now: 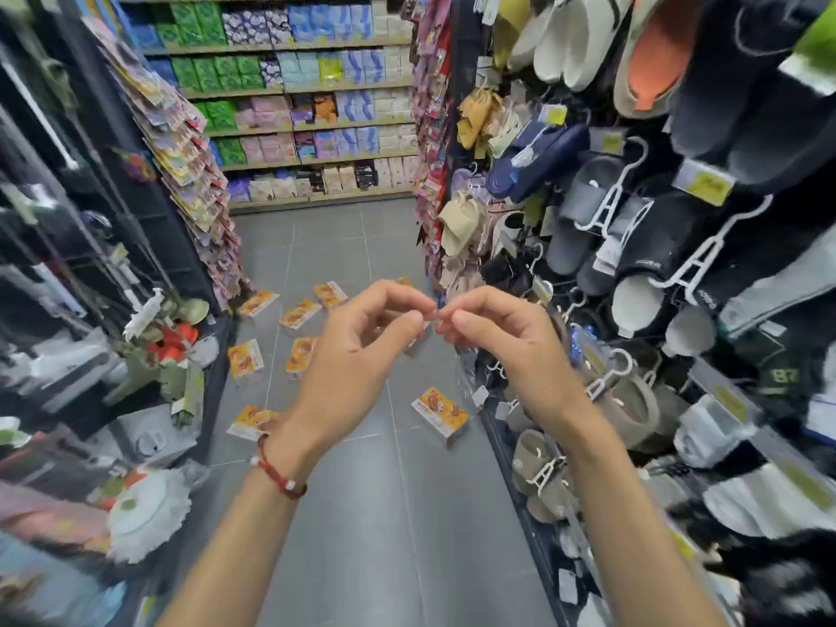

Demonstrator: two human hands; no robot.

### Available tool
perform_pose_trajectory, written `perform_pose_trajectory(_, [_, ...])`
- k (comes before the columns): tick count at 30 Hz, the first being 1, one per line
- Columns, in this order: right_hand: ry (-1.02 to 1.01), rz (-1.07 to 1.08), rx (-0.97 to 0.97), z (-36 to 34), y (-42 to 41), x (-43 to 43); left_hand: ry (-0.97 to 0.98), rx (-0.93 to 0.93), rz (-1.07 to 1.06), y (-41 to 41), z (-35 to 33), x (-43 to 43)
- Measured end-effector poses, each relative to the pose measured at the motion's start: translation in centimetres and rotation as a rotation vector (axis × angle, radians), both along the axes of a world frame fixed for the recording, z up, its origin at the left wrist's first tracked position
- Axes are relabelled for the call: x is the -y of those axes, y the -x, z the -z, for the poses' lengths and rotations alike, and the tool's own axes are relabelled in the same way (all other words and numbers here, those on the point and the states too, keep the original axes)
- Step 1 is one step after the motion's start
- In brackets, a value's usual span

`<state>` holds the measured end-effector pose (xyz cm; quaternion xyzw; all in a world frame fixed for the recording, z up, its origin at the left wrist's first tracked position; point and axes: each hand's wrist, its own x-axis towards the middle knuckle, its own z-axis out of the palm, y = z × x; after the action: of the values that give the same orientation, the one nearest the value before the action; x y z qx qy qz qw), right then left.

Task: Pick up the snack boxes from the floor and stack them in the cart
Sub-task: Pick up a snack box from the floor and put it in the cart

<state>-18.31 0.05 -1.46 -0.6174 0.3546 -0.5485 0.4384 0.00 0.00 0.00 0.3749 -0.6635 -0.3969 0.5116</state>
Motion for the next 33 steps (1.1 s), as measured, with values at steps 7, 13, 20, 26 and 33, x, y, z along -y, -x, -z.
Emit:
perform_pose_trajectory(7, [-0.115, 0.053, 0.045, 2.6, -0.8, 12.4, -0.097, -0.037, -0.004, -1.1, 1.9, 12.9])
perform_pose_trajectory(13, [-0.187, 0.076, 0.073, 6.4, 0.6, 24.7, -0.175, 0.009, -0.055, -0.5, 5.1, 25.0])
perform_pose_trajectory(20, [-0.361, 0.127, 0.149, 10.7, 1.7, 38.4, -0.27, -0.028, -0.162, 2.3, 8.0, 38.7])
perform_pose_trajectory(26, [-0.513, 0.168, 0.144, 13.5, 1.4, 47.1, -0.372, -0.013, -0.2, 2.3, 10.8, 48.0])
perform_pose_trajectory(33, [-0.649, 0.261, 0.178, 17.5, -0.8, 53.6, -0.554, -0.022, -0.179, -0.2, 16.1, 57.7])
